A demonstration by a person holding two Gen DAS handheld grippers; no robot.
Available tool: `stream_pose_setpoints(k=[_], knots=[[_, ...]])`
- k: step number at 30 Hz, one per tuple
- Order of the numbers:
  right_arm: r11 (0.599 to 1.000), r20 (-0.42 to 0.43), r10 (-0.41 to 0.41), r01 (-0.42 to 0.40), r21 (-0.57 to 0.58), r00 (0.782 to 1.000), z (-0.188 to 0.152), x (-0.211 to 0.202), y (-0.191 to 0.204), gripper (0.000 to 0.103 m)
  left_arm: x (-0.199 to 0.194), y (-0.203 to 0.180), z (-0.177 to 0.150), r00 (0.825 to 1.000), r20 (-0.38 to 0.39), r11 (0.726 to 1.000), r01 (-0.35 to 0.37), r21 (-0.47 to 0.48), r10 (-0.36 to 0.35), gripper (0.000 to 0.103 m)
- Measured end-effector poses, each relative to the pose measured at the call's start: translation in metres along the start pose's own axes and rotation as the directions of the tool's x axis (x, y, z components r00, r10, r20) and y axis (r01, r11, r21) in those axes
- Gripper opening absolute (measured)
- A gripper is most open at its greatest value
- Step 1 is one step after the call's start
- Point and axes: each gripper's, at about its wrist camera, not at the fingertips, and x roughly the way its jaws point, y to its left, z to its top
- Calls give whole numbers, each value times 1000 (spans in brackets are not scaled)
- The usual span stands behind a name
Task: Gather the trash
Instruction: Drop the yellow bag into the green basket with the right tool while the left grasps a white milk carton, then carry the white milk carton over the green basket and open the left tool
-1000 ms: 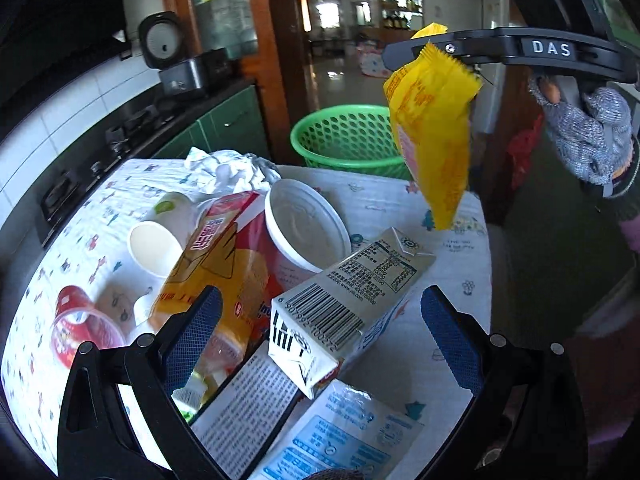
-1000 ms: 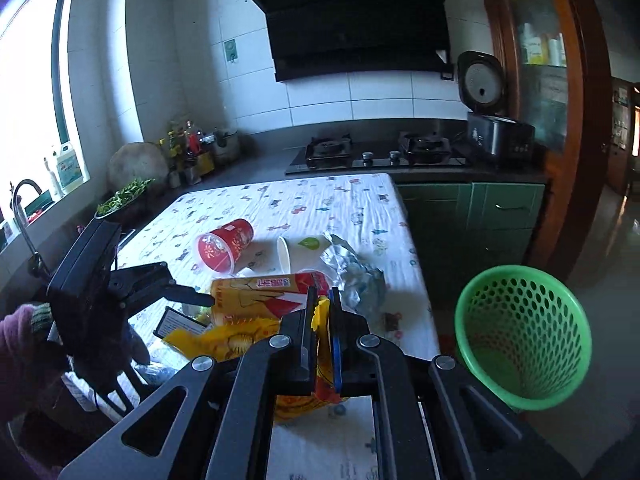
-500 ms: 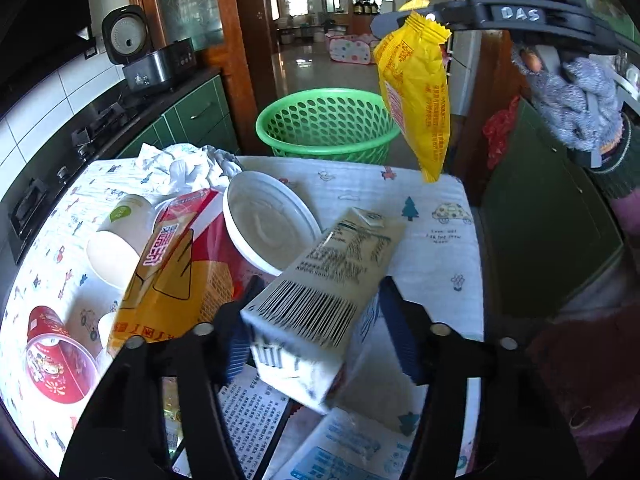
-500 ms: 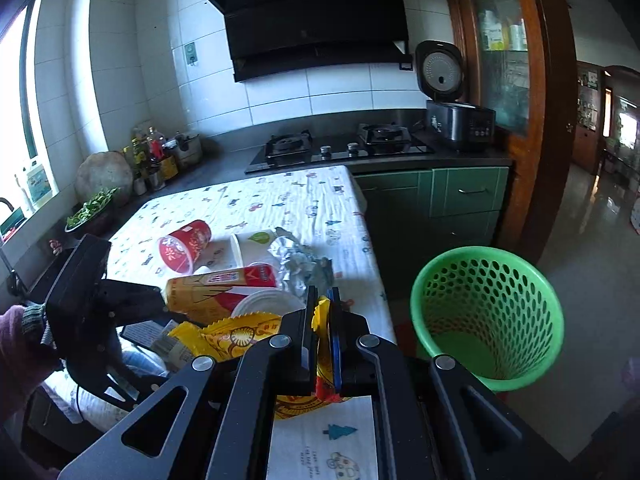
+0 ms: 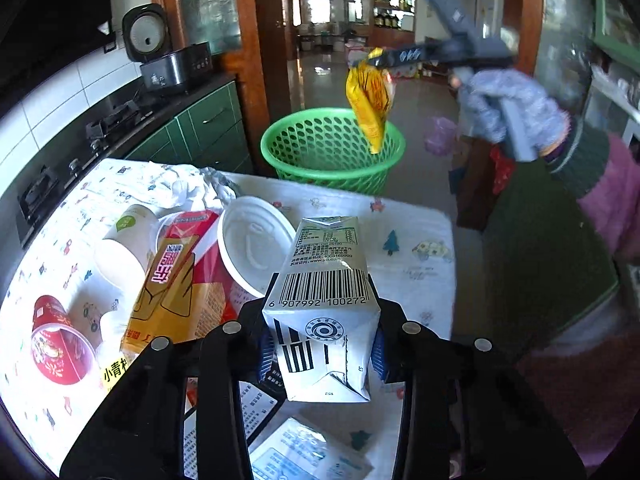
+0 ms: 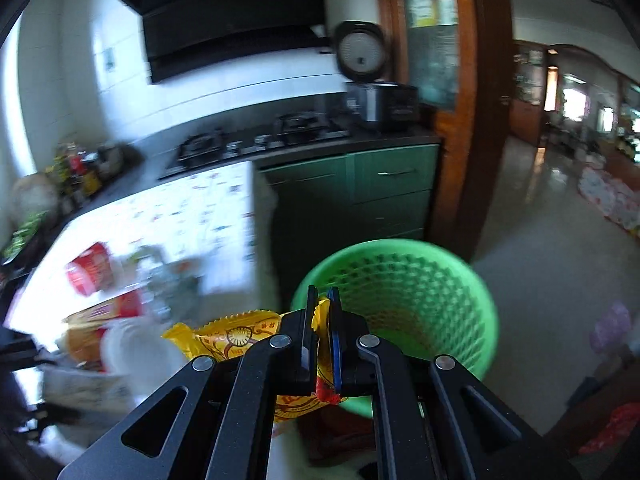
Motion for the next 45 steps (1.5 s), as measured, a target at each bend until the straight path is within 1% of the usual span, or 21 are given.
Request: stream_pose_setpoints(k=[4,7,8,9,11,12,13,15,17,22,24,25,29,33,35,38,42,43,44,45], knots=[[998,-18,-58,59,37,998,2,28,-25,6,-7,2,17,999,33,999,-6,-42,7,37],[992,-39,-115,116,43,993,1,53,-42,6,-6,2,31,998,54,998,-18,-61,21,37],[991,-49,-121,123,48,991,0,60,-48,7,-4,2,36,998,58,997,-19,-68,23,37],[990,-58,-122,125,58,991,0,65,-53,11,-2,3,41,998,62,997,-19,-75,23,37],[988,-69,-128,133,73,989,-3,76,-64,15,6,4,54,997,69,995,-20,-96,26,37],[987,-71,-133,138,80,989,-4,80,-68,19,10,5,60,997,72,994,-16,-104,24,37],[987,-72,-124,131,91,990,-6,82,-73,22,15,5,65,997,74,994,-16,-109,24,37],[985,-69,-129,136,104,989,-9,83,-82,38,26,4,78,997,76,993,-14,-118,23,37],[986,-63,-116,122,111,991,-12,82,-88,42,37,3,89,997,75,991,-10,-131,20,37],[988,-44,-117,121,99,992,-21,67,-96,50,72,-1,117,999,47,989,-7,-148,14,37],[987,-32,-126,128,94,992,-26,56,-97,60,87,-1,127,1000,30,986,7,-165,-2,37],[988,-26,-123,125,94,992,-28,50,-98,62,94,-1,132,1000,26,985,6,-170,-2,37],[988,16,-121,119,95,993,-40,23,-100,71,127,-6,149,1000,-7,985,-27,-169,26,37],[990,45,-116,112,90,992,-55,-2,-100,74,163,-7,163,999,-43,979,-38,-201,30,37],[990,57,-111,105,94,992,-64,-14,-101,74,177,-8,168,999,-42,974,-20,-224,11,37],[988,66,-114,106,113,991,-74,-25,-105,76,197,-10,173,998,-54,967,-5,-256,-9,38],[987,59,-117,110,118,991,-85,-32,-106,76,219,-14,179,997,-82,960,-16,-278,-7,38],[987,56,-121,114,118,991,-88,-33,-107,76,222,-15,179,996,-85,959,-16,-283,-9,40],[986,54,-120,113,119,991,-90,-34,-107,76,223,-15,178,996,-85,957,-9,-291,-16,50],[986,50,-119,113,121,992,-92,-35,-108,77,224,-15,178,996,-84,952,-5,-306,-22,56]])
